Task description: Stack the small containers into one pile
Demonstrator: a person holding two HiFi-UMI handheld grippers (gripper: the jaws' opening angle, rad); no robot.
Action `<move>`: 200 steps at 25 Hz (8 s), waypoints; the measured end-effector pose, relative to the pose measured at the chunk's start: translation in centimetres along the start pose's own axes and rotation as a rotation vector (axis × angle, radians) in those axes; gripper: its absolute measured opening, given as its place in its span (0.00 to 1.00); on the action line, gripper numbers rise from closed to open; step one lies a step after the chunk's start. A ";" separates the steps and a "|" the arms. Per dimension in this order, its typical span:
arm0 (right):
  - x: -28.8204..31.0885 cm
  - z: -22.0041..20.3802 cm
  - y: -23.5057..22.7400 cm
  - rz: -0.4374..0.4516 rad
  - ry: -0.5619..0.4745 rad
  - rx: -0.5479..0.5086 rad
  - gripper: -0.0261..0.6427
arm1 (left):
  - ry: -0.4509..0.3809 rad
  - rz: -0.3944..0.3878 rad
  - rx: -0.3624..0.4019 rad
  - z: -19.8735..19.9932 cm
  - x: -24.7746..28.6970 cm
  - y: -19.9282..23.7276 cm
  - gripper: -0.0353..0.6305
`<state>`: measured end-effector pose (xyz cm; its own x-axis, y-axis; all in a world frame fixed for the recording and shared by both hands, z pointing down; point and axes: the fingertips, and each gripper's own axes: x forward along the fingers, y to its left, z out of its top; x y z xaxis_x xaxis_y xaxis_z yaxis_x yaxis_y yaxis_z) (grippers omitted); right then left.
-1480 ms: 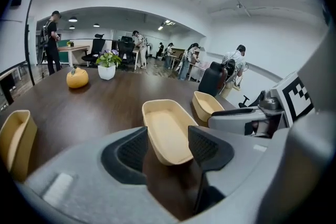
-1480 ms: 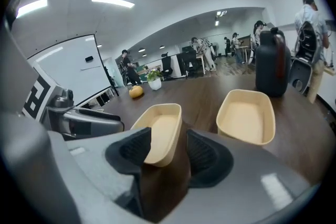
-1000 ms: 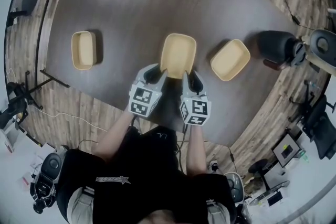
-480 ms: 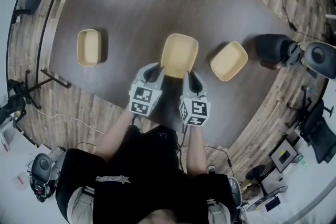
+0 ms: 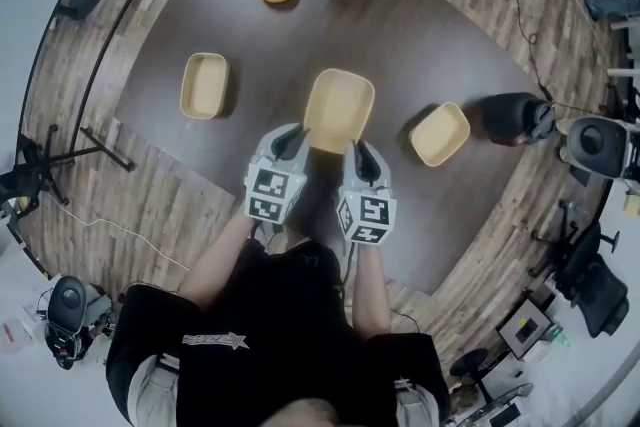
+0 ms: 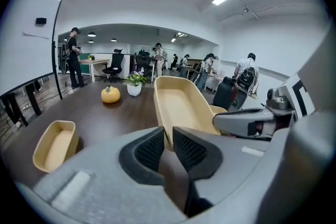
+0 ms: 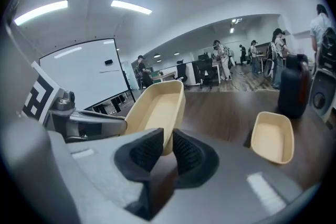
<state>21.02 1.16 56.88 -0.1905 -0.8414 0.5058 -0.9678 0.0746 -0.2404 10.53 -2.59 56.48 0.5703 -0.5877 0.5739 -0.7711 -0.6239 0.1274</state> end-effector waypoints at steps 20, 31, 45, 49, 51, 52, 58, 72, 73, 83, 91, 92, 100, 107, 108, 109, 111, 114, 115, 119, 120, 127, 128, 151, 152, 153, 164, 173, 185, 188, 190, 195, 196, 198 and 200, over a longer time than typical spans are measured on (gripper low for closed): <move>5.9 2.6 20.6 0.136 -0.010 -0.032 0.13 | -0.051 0.153 -0.077 -0.6 -12.4 17.8 0.13; 10.9 0.6 29.0 0.127 0.064 0.032 0.13 | -0.003 0.111 -0.102 -3.1 -14.8 27.1 0.13; 16.3 -2.5 29.9 0.047 0.252 0.140 0.13 | 0.196 -0.011 -0.196 -7.1 -10.9 31.5 0.12; 17.2 -3.4 29.2 0.033 0.302 0.160 0.13 | 0.253 -0.025 -0.212 -8.1 -9.7 31.6 0.12; 17.5 -3.9 29.0 0.028 0.336 0.176 0.13 | 0.285 -0.032 -0.221 -8.6 -9.4 31.5 0.12; 17.7 -4.1 28.8 0.025 0.350 0.182 0.13 | 0.298 -0.036 -0.227 -8.7 -9.2 31.5 0.12; 18.4 -4.8 28.6 0.021 0.396 0.210 0.13 | 0.360 -0.046 -0.254 -9.7 -8.6 31.8 0.12; 19.6 -6.4 28.6 0.015 0.437 0.174 0.13 | 0.406 -0.036 -0.256 -11.3 -7.5 32.6 0.12; 19.6 -6.4 28.7 0.019 0.431 0.166 0.17 | 0.409 -0.028 -0.248 -11.5 -7.4 32.7 0.13; 19.2 -5.3 28.1 -0.008 0.371 0.158 0.41 | 0.376 -0.036 -0.227 -10.2 -7.6 32.2 0.51; 16.8 -1.3 26.6 -0.038 0.264 0.106 0.41 | 0.262 -0.032 -0.161 -6.1 -8.8 31.5 0.49; 16.2 -0.4 26.4 -0.044 0.234 0.091 0.41 | 0.233 -0.028 -0.140 -5.1 -9.1 31.3 0.48; 7.4 9.1 24.5 -0.156 -0.131 -0.042 0.38 | -0.093 -0.045 0.021 5.0 -13.7 27.6 0.31; -1.9 13.9 23.0 -0.348 -0.383 -0.159 0.18 | -0.344 -0.130 0.195 11.9 -18.0 21.3 0.12; -3.1 14.1 22.6 -0.373 -0.402 -0.159 0.15 | -0.361 -0.143 0.212 12.3 -18.3 20.3 0.10; -4.1 14.1 22.2 -0.397 -0.417 -0.156 0.10 | -0.371 -0.159 0.224 12.6 -18.5 19.4 0.08; -5.7 13.8 21.4 -0.436 -0.434 -0.143 0.05 | -0.373 -0.191 0.241 12.7 -18.4 17.9 0.07; -7.3 13.3 20.0 -0.478 -0.436 -0.120 0.05 | -0.358 -0.236 0.258 12.7 -17.6 15.8 0.07; -7.8 13.0 19.5 -0.494 -0.435 -0.112 0.05 | -0.354 -0.253 0.262 12.7 -17.4 15.1 0.07; -10.7 11.8 17.4 -0.575 -0.427 -0.078 0.05 | -0.347 -0.339 0.284 12.9 -16.6 11.4 0.07; -11.5 11.4 16.8 -0.595 -0.423 -0.068 0.05 | -0.344 -0.366 0.288 12.8 -16.5 10.2 0.07; -17.3 8.6 10.3 -0.737 -0.389 0.012 0.05 | -0.303 -0.538 0.329 12.1 -14.1 0.2 0.07; -18.1 8.2 9.4 -0.753 -0.384 0.022 0.05 | -0.294 -0.559 0.334 11.9 -13.7 -1.2 0.07; -18.9 2.0 -13.2 -0.659 -0.266 0.219 0.05 | -0.148 -0.558 0.356 10.0 2.0 -20.3 0.07; -18.3 1.6 -13.9 -0.646 -0.258 0.238 0.09 | -0.131 -0.562 0.351 9.6 2.8 -20.6 0.09; -17.7 1.2 -14.6 -0.630 -0.249 0.260 0.20 | -0.103 -0.570 0.346 9.1 3.7 -21.0 0.16; -11.8 -2.8 -20.1 -0.537 -0.133 0.410 0.32 | 0.112 -0.508 0.286 3.4 11.5 -21.3 0.41; -8.0 -4.9 -22.7 -0.493 -0.069 0.429 0.32 | 0.169 -0.479 0.270 1.4 16.1 -21.1 0.38; -5.5 -6.5 -23.5 -0.457 0.002 0.415 0.17 | 0.231 -0.454 0.270 -1.3 18.2 -20.7 0.22; -5.8 -6.4 -23.5 -0.455 -0.001 0.416 0.16 | 0.222 -0.442 0.273 -1.1 18.1 -20.7 0.21; -6.1 -6.1 -23.2 -0.450 -0.006 0.407 0.16 | 0.215 -0.434 0.270 -0.9 17.7 -20.7 0.21; -7.1 -4.4 -22.1 -0.427 -0.031 0.368 0.16 | 0.170 -0.406 0.260 0.6 15.7 -20.5 0.20; -7.2 -3.9 -21.7 -0.420 -0.035 0.357 0.16 | 0.159 -0.398 0.258 1.0 15.3 -20.2 0.20; -7.2 -3.0 -20.7 -0.407 -0.046 0.334 0.16 | 0.136 -0.381 0.254 1.9 14.5 -19.4 0.19; -6.9 -1.9 -19.2 -0.390 -0.058 0.314 0.16 | 0.114 -0.362 0.247 2.6 13.5 -18.1 0.19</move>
<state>40.64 6.58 59.61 0.1936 -0.8035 0.5629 -0.8670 -0.4087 -0.2852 32.93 -0.52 59.82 0.7451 -0.2573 0.6153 -0.4295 -0.8909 0.1476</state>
